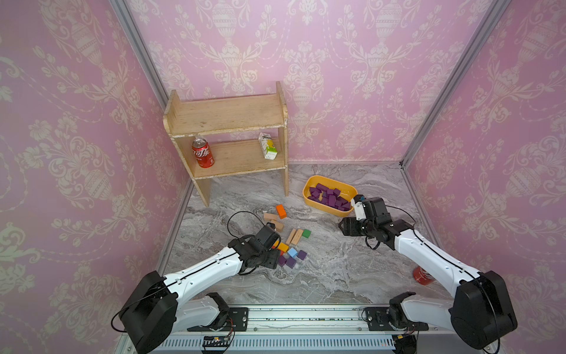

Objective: Pick purple bricks into the storage bin
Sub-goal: Pick up the building block from the center of the board.

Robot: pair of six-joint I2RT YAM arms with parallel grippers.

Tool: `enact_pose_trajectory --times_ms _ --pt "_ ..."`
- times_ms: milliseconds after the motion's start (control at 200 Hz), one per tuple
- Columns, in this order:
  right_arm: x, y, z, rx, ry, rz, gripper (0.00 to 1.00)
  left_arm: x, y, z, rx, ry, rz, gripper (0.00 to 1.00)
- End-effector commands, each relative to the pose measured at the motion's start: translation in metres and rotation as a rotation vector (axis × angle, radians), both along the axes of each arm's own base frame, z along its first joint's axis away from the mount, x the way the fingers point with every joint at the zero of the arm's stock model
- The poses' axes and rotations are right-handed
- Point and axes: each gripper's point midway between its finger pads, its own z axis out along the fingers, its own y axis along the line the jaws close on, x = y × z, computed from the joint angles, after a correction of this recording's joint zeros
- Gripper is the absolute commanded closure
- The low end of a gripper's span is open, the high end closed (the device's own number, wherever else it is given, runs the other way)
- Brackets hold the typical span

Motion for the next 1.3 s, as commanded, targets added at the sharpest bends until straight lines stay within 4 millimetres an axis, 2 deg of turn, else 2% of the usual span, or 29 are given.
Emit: enact_pose_trajectory --times_ms 0,80,245,640,866,1016,1296 --pt "-0.006 -0.003 0.000 -0.028 -0.009 0.011 0.22 -0.010 0.004 -0.007 0.025 0.052 -0.004 0.30" --pt "-0.005 -0.004 0.001 -0.033 -0.012 0.007 0.21 -0.010 0.006 -0.010 0.038 0.055 -0.007 0.32" --pt "-0.005 -0.006 0.000 -0.039 -0.009 0.001 0.19 -0.009 0.006 -0.015 0.066 0.067 -0.032 0.42" --pt "-0.007 -0.010 -0.003 -0.059 0.000 -0.012 0.16 -0.001 -0.003 -0.023 0.081 0.067 -0.071 0.49" --pt "-0.006 -0.013 -0.005 -0.072 0.001 -0.017 0.15 0.000 -0.006 -0.023 0.086 0.083 -0.085 0.50" --pt "-0.005 -0.012 -0.008 -0.068 0.010 -0.018 0.15 0.000 -0.004 -0.018 0.086 0.068 -0.080 0.50" --pt "-0.003 -0.012 -0.005 -0.067 0.005 -0.018 0.15 -0.006 0.002 -0.021 0.084 0.102 -0.013 0.50"
